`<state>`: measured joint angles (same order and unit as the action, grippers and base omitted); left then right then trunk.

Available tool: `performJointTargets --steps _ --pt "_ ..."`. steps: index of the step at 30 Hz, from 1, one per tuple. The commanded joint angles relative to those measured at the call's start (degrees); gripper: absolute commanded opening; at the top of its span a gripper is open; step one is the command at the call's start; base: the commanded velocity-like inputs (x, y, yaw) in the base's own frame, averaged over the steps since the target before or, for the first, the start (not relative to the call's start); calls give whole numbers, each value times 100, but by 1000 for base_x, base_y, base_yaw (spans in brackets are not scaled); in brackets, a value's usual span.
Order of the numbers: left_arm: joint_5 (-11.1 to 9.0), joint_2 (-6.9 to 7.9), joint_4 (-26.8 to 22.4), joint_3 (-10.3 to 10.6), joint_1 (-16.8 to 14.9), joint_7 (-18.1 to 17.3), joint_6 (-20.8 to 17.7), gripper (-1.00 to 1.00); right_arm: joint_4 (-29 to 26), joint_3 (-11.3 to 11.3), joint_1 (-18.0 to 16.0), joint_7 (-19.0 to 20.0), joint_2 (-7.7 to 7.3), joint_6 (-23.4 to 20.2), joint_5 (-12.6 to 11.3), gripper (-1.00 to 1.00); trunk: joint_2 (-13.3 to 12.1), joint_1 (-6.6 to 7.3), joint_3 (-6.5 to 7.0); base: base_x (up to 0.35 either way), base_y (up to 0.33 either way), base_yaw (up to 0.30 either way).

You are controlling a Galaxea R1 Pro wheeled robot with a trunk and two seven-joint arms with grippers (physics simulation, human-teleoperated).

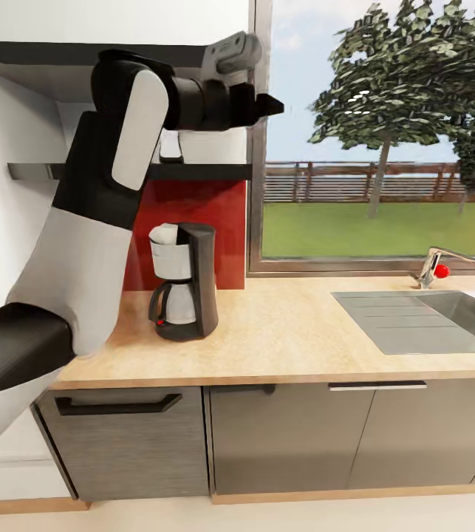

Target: Set up a coffee station on the kitchen countertop: keep the coffee maker on the countertop, move the bottle of coffee from the kitchen shelf to the counter next to the coffee maker, place a paper coffee filter on top of the coffee maker, put the saucer next to the coffee maker with the coffee cup on the saucer, and place the electric kettle next to the coffee maker.

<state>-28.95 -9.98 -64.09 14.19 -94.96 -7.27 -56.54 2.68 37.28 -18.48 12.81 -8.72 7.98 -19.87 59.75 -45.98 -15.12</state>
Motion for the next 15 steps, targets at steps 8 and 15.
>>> performJointTargets --steps 8,15 --pt "39 563 152 293 -124 1119 -9 100 22 48 -6 37 2 37 -61 100 5 -1 -8 0 0 0" --pt "24 964 154 732 -128 1898 -7 100 22 50 -8 37 3 37 -61 100 5 -1 -8 0 0 0"
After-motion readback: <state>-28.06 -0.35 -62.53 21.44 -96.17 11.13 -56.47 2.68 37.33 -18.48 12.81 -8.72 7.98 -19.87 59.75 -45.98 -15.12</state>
